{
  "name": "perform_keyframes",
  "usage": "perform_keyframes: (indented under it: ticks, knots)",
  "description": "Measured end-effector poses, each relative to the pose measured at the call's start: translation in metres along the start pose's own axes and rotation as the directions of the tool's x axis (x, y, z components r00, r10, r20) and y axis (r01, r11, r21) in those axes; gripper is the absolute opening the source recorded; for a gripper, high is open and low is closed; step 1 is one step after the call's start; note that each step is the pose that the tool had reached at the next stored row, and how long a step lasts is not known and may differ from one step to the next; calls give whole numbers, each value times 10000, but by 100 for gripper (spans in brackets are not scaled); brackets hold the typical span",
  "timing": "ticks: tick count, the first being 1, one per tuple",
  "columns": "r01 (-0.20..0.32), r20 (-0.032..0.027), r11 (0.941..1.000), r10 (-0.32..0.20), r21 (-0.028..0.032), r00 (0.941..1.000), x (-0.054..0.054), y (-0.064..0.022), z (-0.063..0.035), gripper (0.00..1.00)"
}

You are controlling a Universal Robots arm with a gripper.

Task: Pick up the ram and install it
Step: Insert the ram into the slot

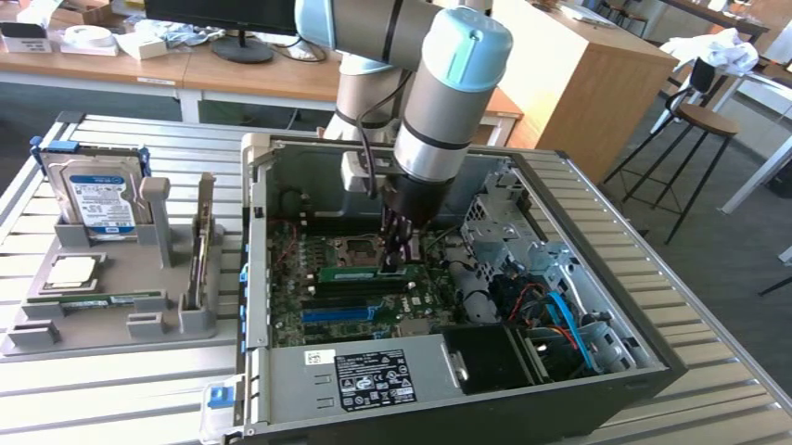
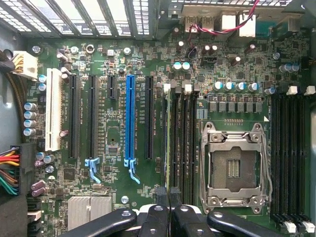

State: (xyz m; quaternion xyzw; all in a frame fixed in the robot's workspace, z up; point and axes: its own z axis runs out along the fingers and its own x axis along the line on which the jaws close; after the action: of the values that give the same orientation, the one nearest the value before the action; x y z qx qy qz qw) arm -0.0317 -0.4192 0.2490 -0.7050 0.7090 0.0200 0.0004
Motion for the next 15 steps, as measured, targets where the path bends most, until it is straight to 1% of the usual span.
perform_keyframes:
  ticks: [3, 11, 15]
  knots:
    - [2, -3, 10000, -2, -1, 10000, 0, -1, 5, 11]
    - [2, -2, 10000, -2, -1, 10000, 2, -2, 76, 11]
    - [2, -4, 10000, -2, -2, 10000, 2, -2, 79, 11]
